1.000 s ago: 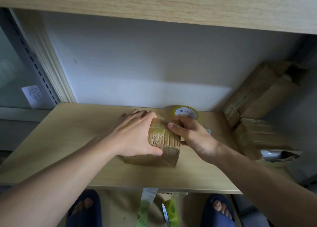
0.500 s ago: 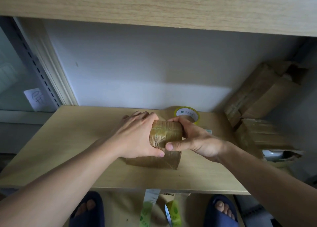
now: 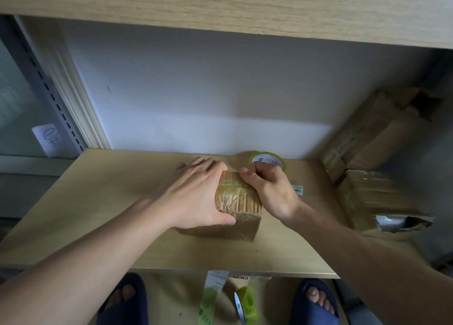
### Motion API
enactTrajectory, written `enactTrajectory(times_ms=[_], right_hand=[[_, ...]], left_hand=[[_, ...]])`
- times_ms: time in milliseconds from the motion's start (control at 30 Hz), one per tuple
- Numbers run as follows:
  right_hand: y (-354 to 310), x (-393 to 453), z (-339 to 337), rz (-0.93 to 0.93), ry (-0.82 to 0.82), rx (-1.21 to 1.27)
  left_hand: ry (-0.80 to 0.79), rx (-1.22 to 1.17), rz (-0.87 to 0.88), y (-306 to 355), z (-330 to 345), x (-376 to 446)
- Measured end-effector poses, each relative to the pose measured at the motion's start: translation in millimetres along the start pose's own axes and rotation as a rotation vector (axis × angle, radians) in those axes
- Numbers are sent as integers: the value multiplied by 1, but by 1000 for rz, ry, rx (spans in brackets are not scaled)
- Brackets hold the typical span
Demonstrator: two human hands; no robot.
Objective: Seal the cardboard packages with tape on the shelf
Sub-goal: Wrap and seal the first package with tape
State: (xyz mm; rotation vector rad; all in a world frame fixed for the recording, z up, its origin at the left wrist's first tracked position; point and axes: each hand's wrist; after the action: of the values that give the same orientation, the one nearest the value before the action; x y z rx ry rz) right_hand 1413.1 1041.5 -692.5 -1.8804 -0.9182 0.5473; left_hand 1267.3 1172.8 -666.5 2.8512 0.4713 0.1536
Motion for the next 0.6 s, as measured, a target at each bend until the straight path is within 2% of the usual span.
enactTrajectory(times_ms=[167,333,600], right_hand=[[-7,3,2,43,14,73],[-11,-9,3,124,-137,262],[-8,-15,2,172,-207,381]], left_hand=[[14,-23,-16,0,1,-1],[31,-53,-19,-1,1,-1],[38,-12,-20,1,2,-4]])
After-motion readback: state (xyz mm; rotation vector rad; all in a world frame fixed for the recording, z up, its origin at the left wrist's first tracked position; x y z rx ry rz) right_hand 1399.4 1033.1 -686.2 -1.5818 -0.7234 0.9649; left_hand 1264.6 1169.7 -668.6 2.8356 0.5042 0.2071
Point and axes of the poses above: each hand's wrist, its own x-axis towards the middle knuckle, its own z-axis out of the palm, y = z × x, and after that the axes turned 8 degrees about -x, right-handed
